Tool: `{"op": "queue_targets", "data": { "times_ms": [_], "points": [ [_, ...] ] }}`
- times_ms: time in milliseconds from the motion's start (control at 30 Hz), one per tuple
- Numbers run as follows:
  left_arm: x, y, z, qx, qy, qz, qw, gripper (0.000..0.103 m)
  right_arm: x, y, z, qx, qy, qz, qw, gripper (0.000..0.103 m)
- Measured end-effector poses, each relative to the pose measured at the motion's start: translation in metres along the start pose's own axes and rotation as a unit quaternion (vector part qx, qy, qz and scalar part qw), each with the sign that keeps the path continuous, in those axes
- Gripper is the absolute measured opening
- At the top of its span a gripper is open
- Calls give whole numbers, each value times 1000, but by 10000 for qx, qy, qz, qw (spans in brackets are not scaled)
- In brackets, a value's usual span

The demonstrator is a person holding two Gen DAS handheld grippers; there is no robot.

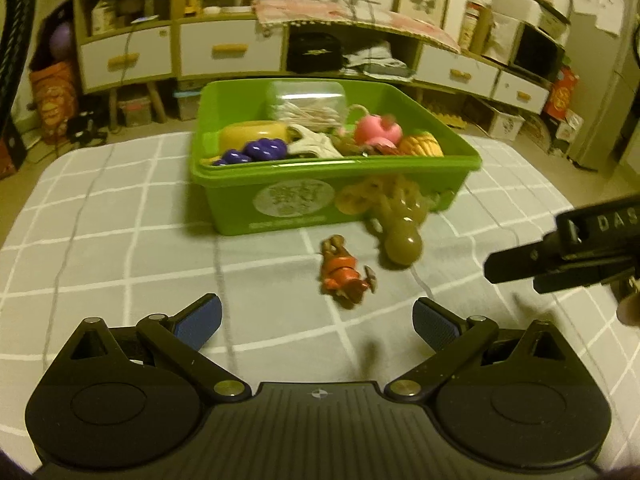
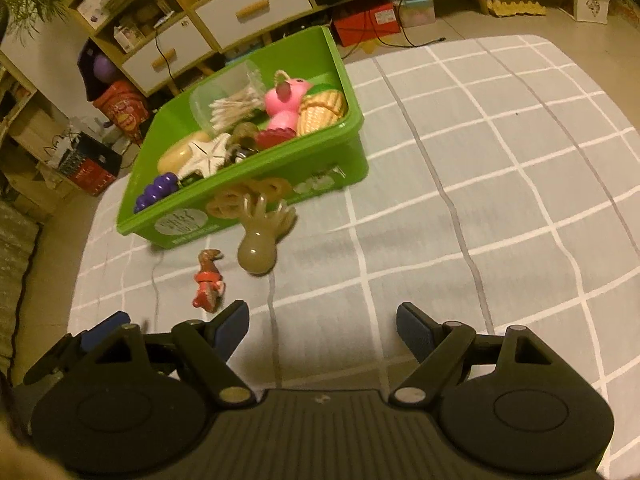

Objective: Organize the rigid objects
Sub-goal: 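Withdraw both tools from the bin back toward the remaining toys, then reach the right tool to the brown squid toy while the left tool reaches the orange figurine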

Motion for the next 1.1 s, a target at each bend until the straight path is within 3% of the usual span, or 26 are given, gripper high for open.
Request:
{"op": "queue_targets", "data": {
  "times_ms": [333, 667, 867, 1100],
  "points": [
    [-19, -15, 6, -180, 138, 82, 9997, 89, -10, -1, -1, -11, 98, 106, 9999, 66],
    [-34, -12, -3, 147, -47, 32, 9999, 65, -20, 9, -7, 23, 83, -109, 9999, 66],
    [-39, -9, -13, 359, -78, 48, 9993, 42, -29, 10, -17, -228, -27, -306, 9993, 66],
    [-36, -10, -11, 314, -16, 18, 9995, 39, -39, 21, -24, -297, -220, -424, 9984, 66]
  ]
}}
Point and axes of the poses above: each gripper's, at about its wrist camera, not at the fingertips, and x roughly against the way its jaws point, y to its left, z to its underside, the point moved 7 cm from there along -x, roughly the way its jaws point
